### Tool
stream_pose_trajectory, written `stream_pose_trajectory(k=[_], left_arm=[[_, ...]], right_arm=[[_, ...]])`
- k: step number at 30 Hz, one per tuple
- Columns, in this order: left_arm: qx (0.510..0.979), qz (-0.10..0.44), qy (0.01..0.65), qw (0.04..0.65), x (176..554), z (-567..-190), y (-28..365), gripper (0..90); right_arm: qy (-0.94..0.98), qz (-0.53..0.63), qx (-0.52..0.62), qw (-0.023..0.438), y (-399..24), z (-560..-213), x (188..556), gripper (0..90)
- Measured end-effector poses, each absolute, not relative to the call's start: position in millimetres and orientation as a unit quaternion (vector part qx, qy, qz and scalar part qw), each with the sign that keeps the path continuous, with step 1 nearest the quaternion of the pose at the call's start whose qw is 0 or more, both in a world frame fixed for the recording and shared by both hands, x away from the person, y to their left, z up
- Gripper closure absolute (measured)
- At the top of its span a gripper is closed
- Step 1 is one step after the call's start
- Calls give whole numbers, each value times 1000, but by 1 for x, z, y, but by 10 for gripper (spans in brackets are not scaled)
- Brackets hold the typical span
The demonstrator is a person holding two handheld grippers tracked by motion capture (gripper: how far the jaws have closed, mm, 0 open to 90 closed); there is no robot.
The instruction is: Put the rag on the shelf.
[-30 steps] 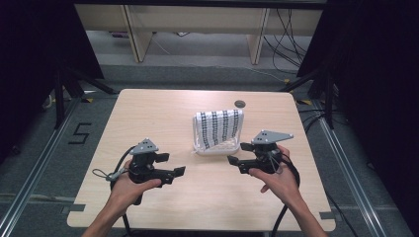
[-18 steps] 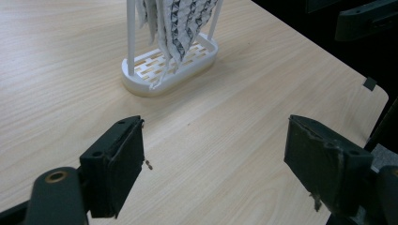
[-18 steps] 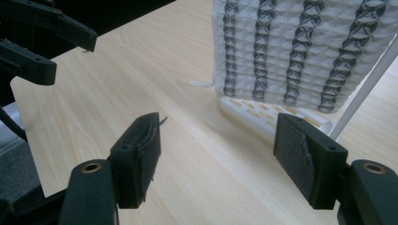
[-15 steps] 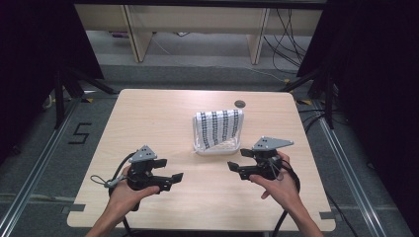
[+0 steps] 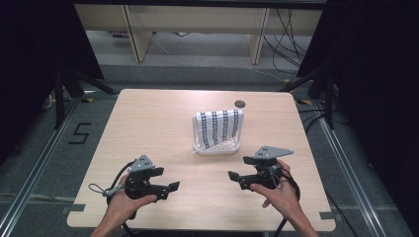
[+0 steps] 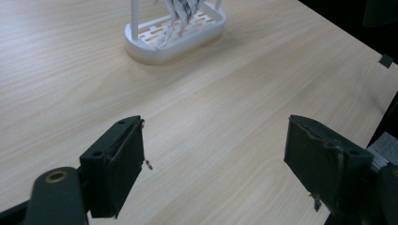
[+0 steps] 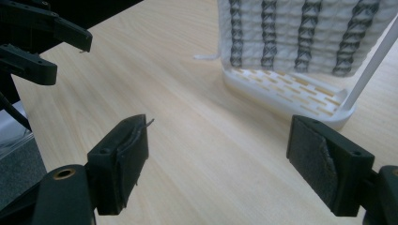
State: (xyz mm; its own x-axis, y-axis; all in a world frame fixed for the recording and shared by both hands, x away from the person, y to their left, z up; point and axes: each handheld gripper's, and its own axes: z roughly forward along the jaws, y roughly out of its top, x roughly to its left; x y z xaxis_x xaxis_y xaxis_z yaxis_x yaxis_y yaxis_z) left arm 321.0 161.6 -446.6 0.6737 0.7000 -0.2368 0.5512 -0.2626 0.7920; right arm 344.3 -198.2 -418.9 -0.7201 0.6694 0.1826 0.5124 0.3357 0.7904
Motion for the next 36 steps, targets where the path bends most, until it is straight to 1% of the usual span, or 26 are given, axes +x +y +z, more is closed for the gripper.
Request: stream_pose_trajectory(k=[4, 5, 8, 11, 12, 13, 16, 17, 18, 19, 20, 21, 22, 24, 28, 29, 30, 32, 36], left_arm=[[787, 86, 403, 460, 316, -452, 162, 194], [790, 85, 399, 458, 316, -453, 164, 194], [790, 87, 403, 454, 313, -457, 167, 194], [789, 84, 401, 459, 310, -456, 168, 194], [787, 86, 402, 460, 309, -456, 168, 194], [784, 82, 405, 463, 308, -456, 168, 194], [788, 88, 402, 459, 305, -457, 169, 194], [789, 92, 401, 456, 303, -458, 169, 194], [798, 93, 392, 448, 303, -458, 171, 194], [790, 95, 400, 455, 301, -460, 169, 194], [793, 98, 398, 451, 300, -460, 169, 194], [793, 98, 398, 451, 300, -460, 169, 194], [796, 102, 395, 448, 297, -462, 170, 194], [804, 105, 389, 437, 294, -464, 172, 193], [801, 112, 394, 437, 290, -467, 175, 194], [808, 111, 386, 431, 289, -468, 178, 194], [797, 110, 396, 443, 288, -471, 177, 194], [804, 116, 392, 432, 286, -473, 180, 194], [817, 124, 383, 413, 284, -479, 185, 193]], right_arm=[[811, 448, 366, 83, -198, -426, 341, 229], [815, 448, 356, 94, -199, -428, 341, 231], [812, 451, 361, 81, -197, -433, 339, 234], [818, 442, 360, 83, -198, -435, 338, 225], [813, 449, 363, 72, -197, -437, 337, 221], [814, 450, 360, 72, -197, -438, 337, 223], [812, 445, 370, 74, -198, -440, 332, 220], [815, 449, 358, 76, -199, -442, 332, 219], [812, 450, 367, 64, -198, -443, 330, 219], [812, 452, 362, 67, -199, -446, 330, 219], [816, 444, 363, 75, -200, -447, 328, 218], [816, 444, 363, 75, -200, -447, 328, 218], [814, 448, 364, 66, -200, -450, 326, 218], [818, 446, 356, 75, -202, -454, 325, 217], [813, 439, 376, 68, -203, -458, 317, 217], [813, 439, 376, 68, -203, -458, 317, 217], [816, 441, 365, 80, -204, -459, 318, 218], [815, 438, 373, 68, -203, -461, 314, 217], [820, 435, 360, 90, -205, -465, 311, 216]])
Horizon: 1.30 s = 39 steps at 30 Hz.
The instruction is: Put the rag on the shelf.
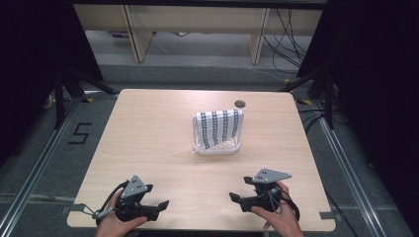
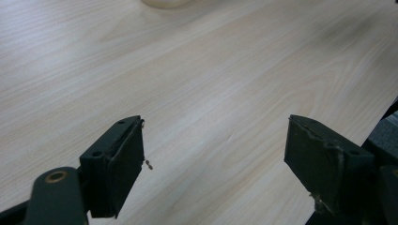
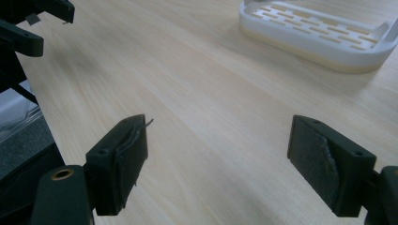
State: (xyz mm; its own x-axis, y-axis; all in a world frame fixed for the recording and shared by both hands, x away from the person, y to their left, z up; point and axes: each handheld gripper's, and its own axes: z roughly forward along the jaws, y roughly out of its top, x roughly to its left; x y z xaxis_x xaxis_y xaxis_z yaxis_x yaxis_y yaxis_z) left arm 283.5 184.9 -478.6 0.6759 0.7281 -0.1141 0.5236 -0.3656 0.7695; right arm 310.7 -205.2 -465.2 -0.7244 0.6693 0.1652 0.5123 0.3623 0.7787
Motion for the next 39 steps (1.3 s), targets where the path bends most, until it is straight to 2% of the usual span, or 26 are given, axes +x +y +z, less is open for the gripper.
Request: stream_pose_trajectory(k=[3, 8, 9, 14, 39], left_arm=[[818, 118, 385, 410, 282, -482, 187, 193], [821, 128, 386, 400, 275, -486, 188, 194], [823, 131, 382, 399, 274, -487, 188, 194], [824, 134, 384, 393, 273, -488, 187, 194], [828, 130, 388, 384, 276, -495, 189, 193]], right_arm=[[823, 428, 366, 76, -204, -469, 305, 203], [829, 421, 355, 96, -208, -474, 301, 204], [828, 417, 364, 85, -207, -474, 298, 203], [838, 402, 354, 99, -207, -479, 297, 183], [843, 390, 358, 96, -212, -485, 297, 182]])
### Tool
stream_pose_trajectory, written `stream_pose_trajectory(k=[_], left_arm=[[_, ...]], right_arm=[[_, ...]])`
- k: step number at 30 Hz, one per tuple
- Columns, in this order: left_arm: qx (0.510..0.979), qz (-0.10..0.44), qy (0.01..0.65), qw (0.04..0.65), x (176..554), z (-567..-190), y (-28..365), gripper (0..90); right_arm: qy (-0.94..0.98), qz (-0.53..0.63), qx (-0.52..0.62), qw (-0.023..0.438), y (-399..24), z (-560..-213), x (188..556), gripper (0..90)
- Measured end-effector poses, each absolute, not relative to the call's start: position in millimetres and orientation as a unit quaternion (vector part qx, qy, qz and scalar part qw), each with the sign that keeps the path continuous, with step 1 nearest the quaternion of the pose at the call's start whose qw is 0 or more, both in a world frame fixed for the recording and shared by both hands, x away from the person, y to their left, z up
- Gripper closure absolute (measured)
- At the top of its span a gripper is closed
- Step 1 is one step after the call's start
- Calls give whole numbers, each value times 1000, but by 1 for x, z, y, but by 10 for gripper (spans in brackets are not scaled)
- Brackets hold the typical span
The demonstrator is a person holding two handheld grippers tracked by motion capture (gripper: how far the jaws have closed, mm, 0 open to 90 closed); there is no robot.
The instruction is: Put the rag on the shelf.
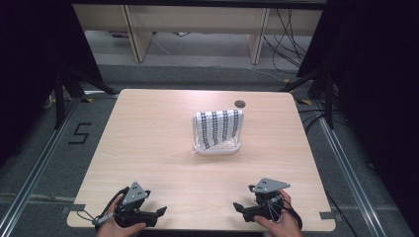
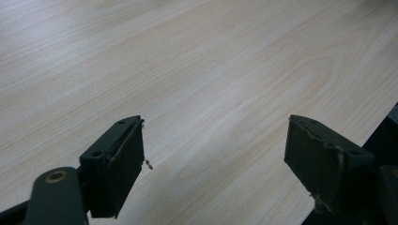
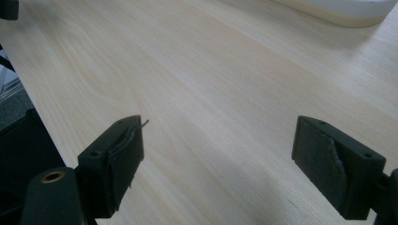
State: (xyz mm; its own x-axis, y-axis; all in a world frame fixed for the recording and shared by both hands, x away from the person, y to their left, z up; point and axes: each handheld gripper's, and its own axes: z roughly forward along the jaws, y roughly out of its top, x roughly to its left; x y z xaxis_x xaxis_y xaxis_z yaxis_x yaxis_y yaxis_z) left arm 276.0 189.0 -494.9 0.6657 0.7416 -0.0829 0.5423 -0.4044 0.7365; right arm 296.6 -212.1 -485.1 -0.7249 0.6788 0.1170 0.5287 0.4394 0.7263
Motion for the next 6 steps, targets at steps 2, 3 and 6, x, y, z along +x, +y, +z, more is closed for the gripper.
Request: stream_pose_trajectory(k=[2, 3, 6], left_arm=[[826, 129, 390, 386, 277, -496, 190, 193], [826, 131, 393, 383, 277, -496, 190, 193], [824, 131, 394, 386, 278, -497, 191, 193]], right_arm=[[841, 387, 363, 103, -213, -485, 296, 183], [842, 387, 362, 103, -213, -485, 297, 183], [842, 388, 360, 103, -213, -486, 298, 182]])
